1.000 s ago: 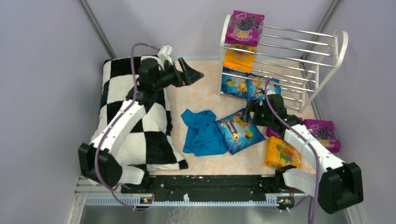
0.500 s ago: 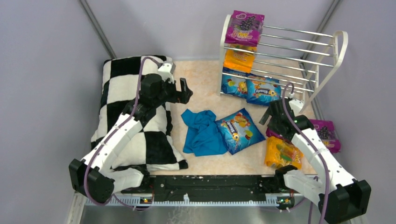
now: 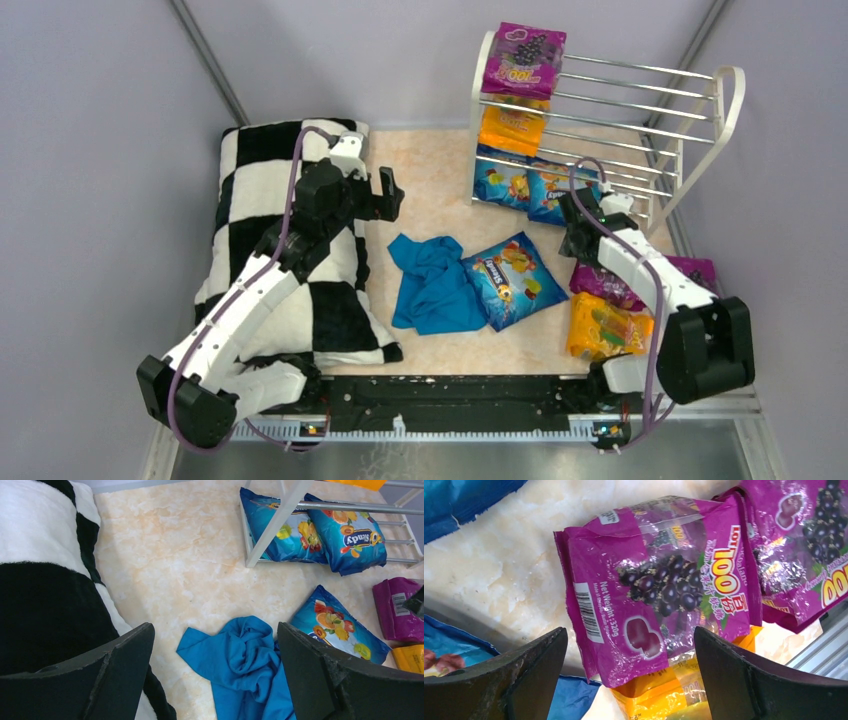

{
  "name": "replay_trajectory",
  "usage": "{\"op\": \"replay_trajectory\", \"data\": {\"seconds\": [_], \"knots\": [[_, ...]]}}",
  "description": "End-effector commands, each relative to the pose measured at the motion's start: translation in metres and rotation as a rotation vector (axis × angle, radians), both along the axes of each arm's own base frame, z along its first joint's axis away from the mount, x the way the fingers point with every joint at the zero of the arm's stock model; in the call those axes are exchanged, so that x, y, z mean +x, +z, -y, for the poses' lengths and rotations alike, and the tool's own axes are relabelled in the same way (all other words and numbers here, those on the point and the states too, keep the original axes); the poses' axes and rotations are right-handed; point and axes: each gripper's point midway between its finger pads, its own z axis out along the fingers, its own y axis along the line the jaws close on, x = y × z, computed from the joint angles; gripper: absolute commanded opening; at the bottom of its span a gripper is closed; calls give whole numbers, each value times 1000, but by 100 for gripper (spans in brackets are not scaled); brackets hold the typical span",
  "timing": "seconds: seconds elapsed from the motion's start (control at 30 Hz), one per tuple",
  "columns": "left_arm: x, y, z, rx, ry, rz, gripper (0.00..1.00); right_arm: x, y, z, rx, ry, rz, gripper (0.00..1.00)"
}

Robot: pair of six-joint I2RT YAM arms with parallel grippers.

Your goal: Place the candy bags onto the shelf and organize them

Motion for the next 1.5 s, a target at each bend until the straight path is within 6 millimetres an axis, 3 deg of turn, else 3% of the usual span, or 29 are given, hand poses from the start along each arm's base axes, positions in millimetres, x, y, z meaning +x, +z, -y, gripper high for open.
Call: {"op": "replay_trajectory", "data": {"seconds": [0.0, 0.17, 0.27, 0.47, 0.53, 0.67, 0.83, 0.97, 1.1, 1.2, 1.27, 1.37, 1.47], "knots": [[4, 7, 2, 2, 1, 41, 99, 17, -9, -6, 4, 69, -25, 94], [4, 6, 2, 4, 1, 39, 99, 19, -32, -12, -1, 110, -109, 73], [5, 4, 2, 7, 0, 35, 99, 21, -40, -25, 0, 154, -134, 64], [8, 0, -1, 1, 9, 23, 99, 20, -55, -54, 108, 212, -123, 36], [9, -2, -1, -1, 12, 20, 99, 22, -55, -73, 174, 256, -93, 32], [12, -8, 0, -7, 7, 6, 99, 30, -51, -132, 446, 362, 10, 23], [14, -17, 1, -5, 2, -15, 99, 46, -17, -193, 801, 410, 200, 13], [17, -25, 5, 8, -10, -43, 99, 52, 22, -234, 1103, 418, 312, 14], [19, -35, 9, 19, -27, -71, 99, 51, 51, -246, 1126, 546, 334, 19], [14, -40, 22, -6, -96, -95, 99, 46, 59, -232, 979, 649, 334, 48], [9, -42, 34, -41, -156, -116, 99, 38, 55, -218, 872, 690, 300, 60], [-9, -47, 63, -152, -299, -202, 99, 26, 48, -196, 751, 705, 292, 70], [-34, -63, 99, -317, -387, -330, 99, 26, 50, -172, 633, 673, 330, 72]]}}
